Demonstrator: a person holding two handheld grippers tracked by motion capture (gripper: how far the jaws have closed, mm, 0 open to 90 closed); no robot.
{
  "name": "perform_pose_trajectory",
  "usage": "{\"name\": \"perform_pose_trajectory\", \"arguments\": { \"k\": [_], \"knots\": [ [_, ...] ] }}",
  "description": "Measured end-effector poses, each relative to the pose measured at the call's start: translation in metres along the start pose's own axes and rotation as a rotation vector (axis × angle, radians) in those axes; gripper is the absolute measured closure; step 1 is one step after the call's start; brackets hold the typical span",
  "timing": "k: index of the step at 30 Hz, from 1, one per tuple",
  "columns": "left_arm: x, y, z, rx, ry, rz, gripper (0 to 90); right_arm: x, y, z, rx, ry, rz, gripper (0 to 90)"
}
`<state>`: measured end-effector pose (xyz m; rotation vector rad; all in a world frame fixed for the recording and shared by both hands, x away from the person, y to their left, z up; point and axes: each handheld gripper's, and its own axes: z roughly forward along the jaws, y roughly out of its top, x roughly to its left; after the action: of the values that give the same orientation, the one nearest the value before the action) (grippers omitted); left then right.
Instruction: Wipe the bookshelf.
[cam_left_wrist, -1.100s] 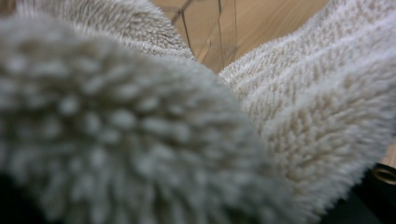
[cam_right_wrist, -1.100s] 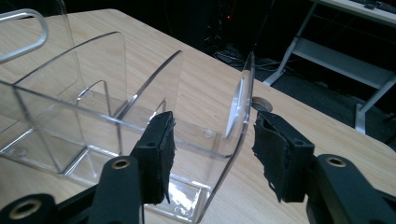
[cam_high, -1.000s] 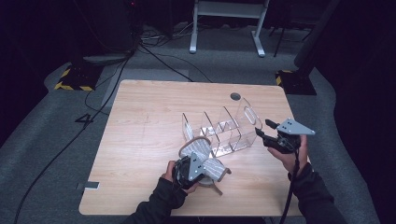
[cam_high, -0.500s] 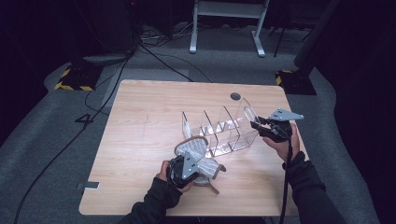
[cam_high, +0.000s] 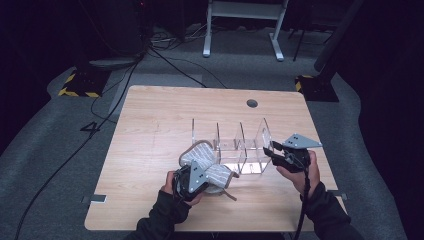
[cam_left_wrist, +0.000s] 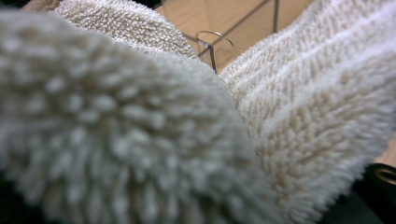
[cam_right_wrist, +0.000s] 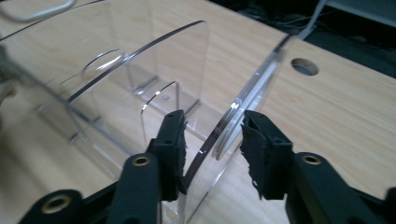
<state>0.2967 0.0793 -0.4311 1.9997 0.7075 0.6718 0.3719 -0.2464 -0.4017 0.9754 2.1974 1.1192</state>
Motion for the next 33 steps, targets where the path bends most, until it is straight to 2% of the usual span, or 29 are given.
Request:
{"name": "perform_pose_trajectory", "arguments": {
  "k": [2,4,5,7,8,10,12,14,16,18,19,20,21,22,23,26,27,29,30,31,33],
  "knots": [
    [0.001,0.001,-0.002,-0.007,0.0,-0.014,70.5,0.004,0.002,-0.004,0.017,0.013,-0.01,55.9],
    [0.005,0.005,-0.01,-0.037,0.011,-0.028,70.3,0.007,0.004,-0.008,0.024,0.049,-0.018,51.0],
    [0.006,0.006,-0.012,-0.049,0.011,-0.035,69.7,0.007,0.007,-0.01,0.026,0.061,-0.048,45.9],
    [0.006,0.008,-0.011,-0.05,0.015,-0.031,69.4,-0.001,0.009,-0.007,0.011,0.097,-0.083,42.8],
    [0.005,0.008,-0.01,-0.049,0.015,-0.023,69.4,-0.001,0.009,-0.007,0.011,0.097,-0.083,42.8],
    [0.004,0.011,-0.006,-0.045,0.014,-0.005,69.4,-0.01,0.007,0.0,0.006,0.144,-0.033,43.5],
    [0.003,0.014,0.0,-0.043,0.005,0.0,69.7,-0.01,0.004,0.006,0.027,0.131,-0.048,42.1],
    [0.0,0.016,0.006,-0.04,0.002,0.002,70.2,-0.01,0.003,0.008,0.013,0.127,-0.023,46.1],
    [-0.004,0.019,0.012,-0.042,-0.013,0.006,70.3,-0.006,0.005,0.007,0.013,0.105,-0.026,49.3],
    [-0.011,0.022,0.019,-0.039,-0.013,0.048,70.4,0.0,0.006,0.006,0.011,0.092,-0.041,49.5],
    [-0.014,0.023,0.022,-0.042,-0.016,0.047,70.4,0.004,0.006,0.004,0.006,0.078,-0.046,51.6],
    [-0.021,0.027,0.028,-0.045,-0.018,0.072,70.3,0.007,0.006,0.003,0.003,0.071,-0.054,53.5],
    [-0.025,0.029,0.032,-0.043,-0.019,0.084,70.2,0.009,0.007,0.0,-0.003,0.08,-0.071,54.7],
    [-0.029,0.031,0.035,-0.047,-0.024,0.095,70.1,0.011,0.008,-0.002,-0.001,0.101,-0.066,55.2],
    [-0.029,0.031,0.035,-0.047,-0.024,0.095,69.9,0.011,0.008,-0.002,-0.001,0.101,-0.066,55.2],
    [-0.043,0.037,0.043,-0.054,-0.038,0.137,69.9,0.014,0.01,-0.002,0.001,0.105,-0.067,55.1],
    [-0.049,0.04,0.047,-0.058,-0.052,0.153,70.0,0.014,0.01,-0.002,0.0,0.108,-0.064,55.2],
    [-0.058,0.043,0.055,-0.069,-0.08,0.158,70.9,0.015,0.01,-0.001,-0.002,0.115,-0.065,55.2],
    [-0.066,0.045,0.062,-0.056,-0.107,0.176,72.5,0.018,0.011,-0.001,-0.005,0.118,-0.072,55.3],
    [-0.071,0.045,0.066,-0.051,-0.112,0.192,72.7,0.019,0.011,-0.001,-0.006,0.12,-0.073,55.4],
    [-0.074,0.044,0.069,-0.048,-0.115,0.198,73.2,0.021,0.011,-0.001,-0.005,0.122,-0.073,55.6]
  ]
}}
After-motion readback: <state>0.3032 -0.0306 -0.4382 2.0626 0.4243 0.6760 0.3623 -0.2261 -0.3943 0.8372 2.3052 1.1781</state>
